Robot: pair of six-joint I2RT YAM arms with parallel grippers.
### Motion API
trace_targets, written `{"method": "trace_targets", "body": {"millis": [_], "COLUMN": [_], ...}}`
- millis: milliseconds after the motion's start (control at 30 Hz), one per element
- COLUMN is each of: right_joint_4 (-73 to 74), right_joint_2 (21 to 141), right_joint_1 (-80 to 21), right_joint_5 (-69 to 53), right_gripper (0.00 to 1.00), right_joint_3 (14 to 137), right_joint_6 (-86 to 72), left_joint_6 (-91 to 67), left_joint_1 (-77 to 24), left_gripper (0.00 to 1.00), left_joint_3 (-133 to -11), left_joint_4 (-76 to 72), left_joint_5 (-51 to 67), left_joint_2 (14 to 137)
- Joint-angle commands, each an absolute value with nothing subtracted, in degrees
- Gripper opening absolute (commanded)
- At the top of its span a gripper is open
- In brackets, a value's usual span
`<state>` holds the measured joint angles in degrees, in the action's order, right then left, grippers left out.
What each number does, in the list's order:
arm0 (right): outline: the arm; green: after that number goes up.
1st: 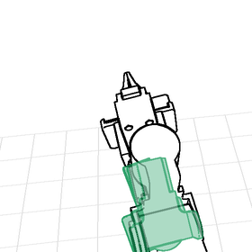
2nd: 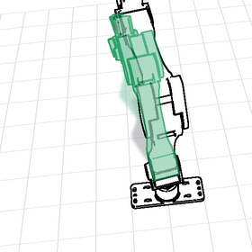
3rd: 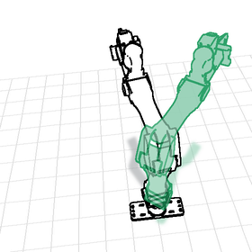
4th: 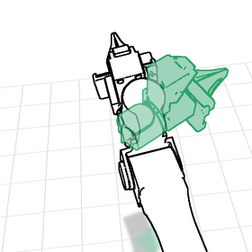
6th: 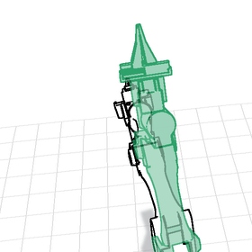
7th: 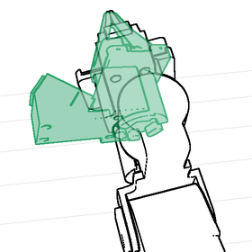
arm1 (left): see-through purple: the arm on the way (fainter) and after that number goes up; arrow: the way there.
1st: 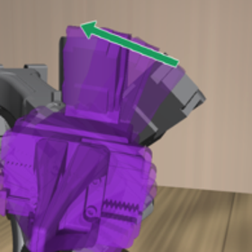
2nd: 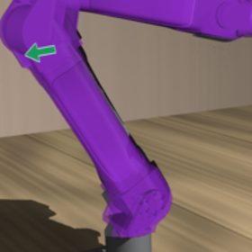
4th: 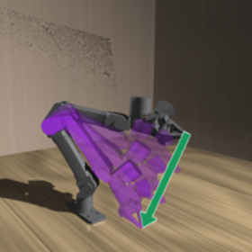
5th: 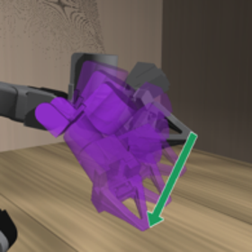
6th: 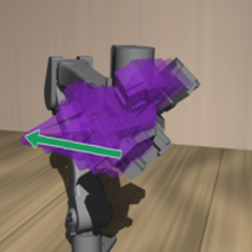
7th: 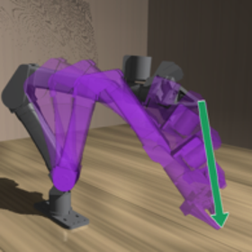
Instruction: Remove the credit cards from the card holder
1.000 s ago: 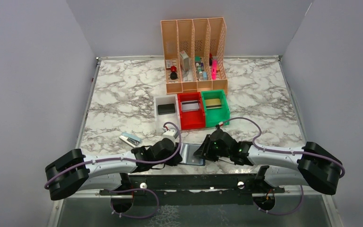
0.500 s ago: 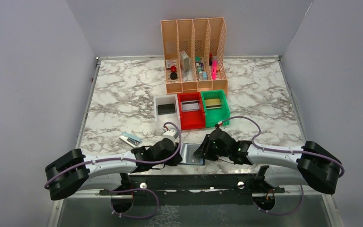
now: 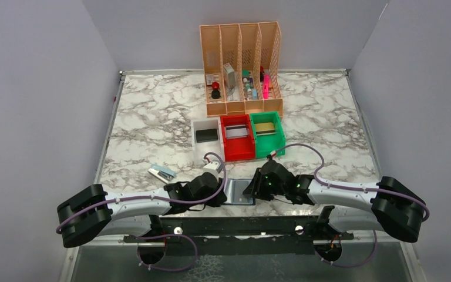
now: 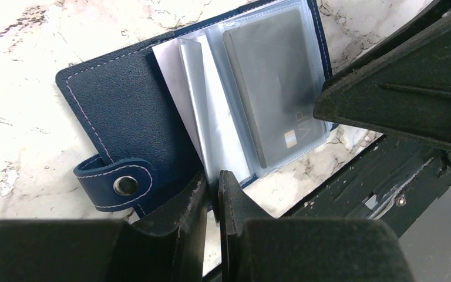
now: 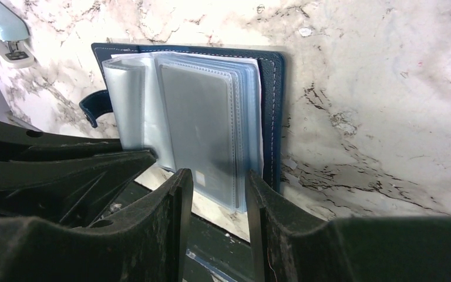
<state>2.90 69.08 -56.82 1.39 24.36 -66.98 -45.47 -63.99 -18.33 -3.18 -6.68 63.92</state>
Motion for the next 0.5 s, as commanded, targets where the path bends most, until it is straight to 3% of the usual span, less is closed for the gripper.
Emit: {"method": "trace_targets", "body": {"millis": [0,467], "right_joint_4": [3.5,4.6], "right_joint_2": [68.4,64.5], "right_joint_1": [-56.9,-57.0], "right_joint_5": [0.2,-0.1], "right_gripper": [0.43,0.43], "right_joint_3": [24.5,25.1], "right_joint_6": [-65.3,-62.9], "left_joint_6": [-46.1,-46.1], "left_joint_1": [-64.7,-64.8], "left_gripper": [0.16,0.16], "left_joint_3": [-18.9,-19.2], "left_joint_4": [-4.4,-4.5], "left_joint_5": [-7.0,-7.1], "left_joint_2": [64.0,64.1]}}
